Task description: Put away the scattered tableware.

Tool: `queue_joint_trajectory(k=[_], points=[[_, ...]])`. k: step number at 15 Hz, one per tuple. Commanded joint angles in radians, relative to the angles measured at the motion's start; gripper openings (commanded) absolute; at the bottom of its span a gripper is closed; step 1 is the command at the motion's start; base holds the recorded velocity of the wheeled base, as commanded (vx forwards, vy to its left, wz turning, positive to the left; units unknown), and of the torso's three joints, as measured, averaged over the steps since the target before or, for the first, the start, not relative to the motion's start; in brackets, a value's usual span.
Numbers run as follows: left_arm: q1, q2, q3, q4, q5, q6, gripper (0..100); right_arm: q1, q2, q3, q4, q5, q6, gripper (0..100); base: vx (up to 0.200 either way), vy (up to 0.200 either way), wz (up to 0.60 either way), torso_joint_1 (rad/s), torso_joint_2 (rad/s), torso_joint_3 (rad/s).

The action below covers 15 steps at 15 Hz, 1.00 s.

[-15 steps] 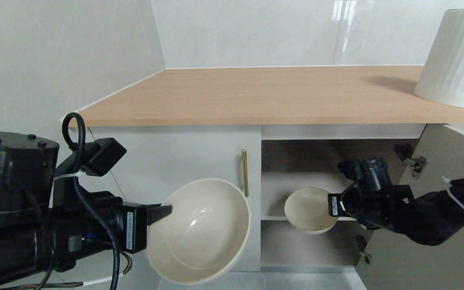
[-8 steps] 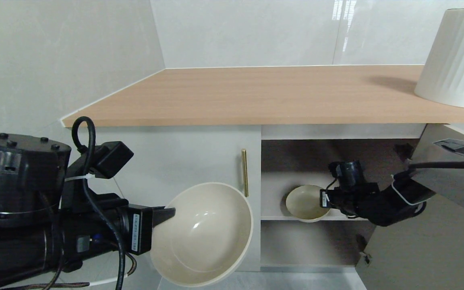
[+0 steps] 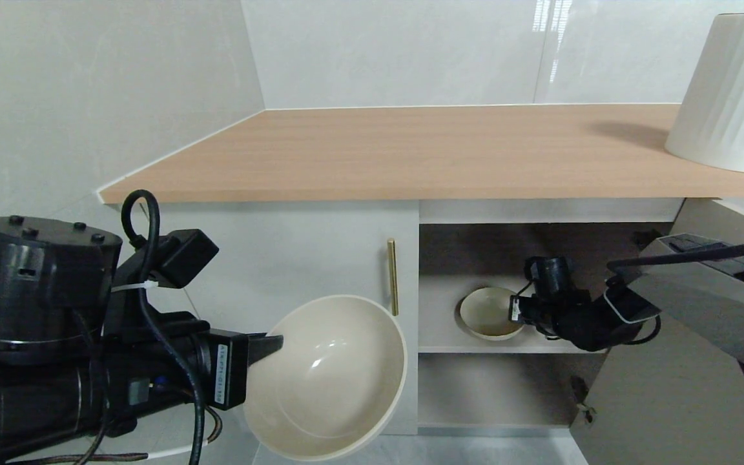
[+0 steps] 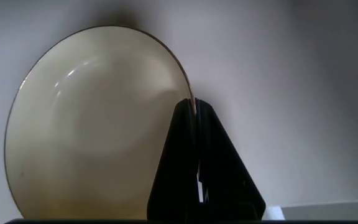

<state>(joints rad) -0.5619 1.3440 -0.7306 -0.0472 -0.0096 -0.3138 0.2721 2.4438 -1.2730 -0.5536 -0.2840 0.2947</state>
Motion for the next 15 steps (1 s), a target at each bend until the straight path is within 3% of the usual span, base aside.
queue_joint_trajectory(k=[1, 3, 4, 10, 11, 12, 15], points=[[0.0, 0.001, 0.0, 0.0, 0.0, -0.001, 0, -0.004, 0.023, -0.012, 0.0, -0.001, 0.001, 0, 0.0, 0.0, 0.0, 0.0, 0.0, 0.0], [-0.001, -0.002, 0.0, 0.0, 0.0, -0.001, 0, -0.004, 0.029, -0.023, 0.0, -0.017, 0.003, 0, 0.0, 0.0, 0.0, 0.0, 0.0, 0.0], [-0.001, 0.0, 0.0, 0.0, 0.0, -0.001, 0, -0.004, 0.03, -0.023, 0.0, -0.017, 0.003, 100, 0.0, 0.0, 0.0, 0.0, 0.0, 0.0], [-0.001, 0.0, 0.0, 0.0, 0.002, -0.001, 0, -0.011, 0.003, -0.02, -0.002, -0.021, 0.026, 100, 0.0, 0.0, 0.0, 0.0, 0.0, 0.0], [-0.001, 0.004, 0.002, 0.0, 0.0, 0.001, 0, -0.011, -0.083, 0.041, 0.0, -0.01, 0.06, 100, 0.0, 0.0, 0.0, 0.0, 0.0, 0.0], [-0.003, 0.015, 0.004, 0.0, -0.001, 0.009, 0, -0.004, -0.152, 0.093, 0.0, 0.002, 0.066, 100, 0.0, 0.0, 0.0, 0.0, 0.0, 0.0], [-0.036, 0.107, 0.004, -0.005, 0.002, 0.081, 0, 0.081, -0.361, 0.262, 0.011, 0.065, 0.064, 100, 0.0, 0.0, 0.0, 0.0, 0.0, 0.0]])
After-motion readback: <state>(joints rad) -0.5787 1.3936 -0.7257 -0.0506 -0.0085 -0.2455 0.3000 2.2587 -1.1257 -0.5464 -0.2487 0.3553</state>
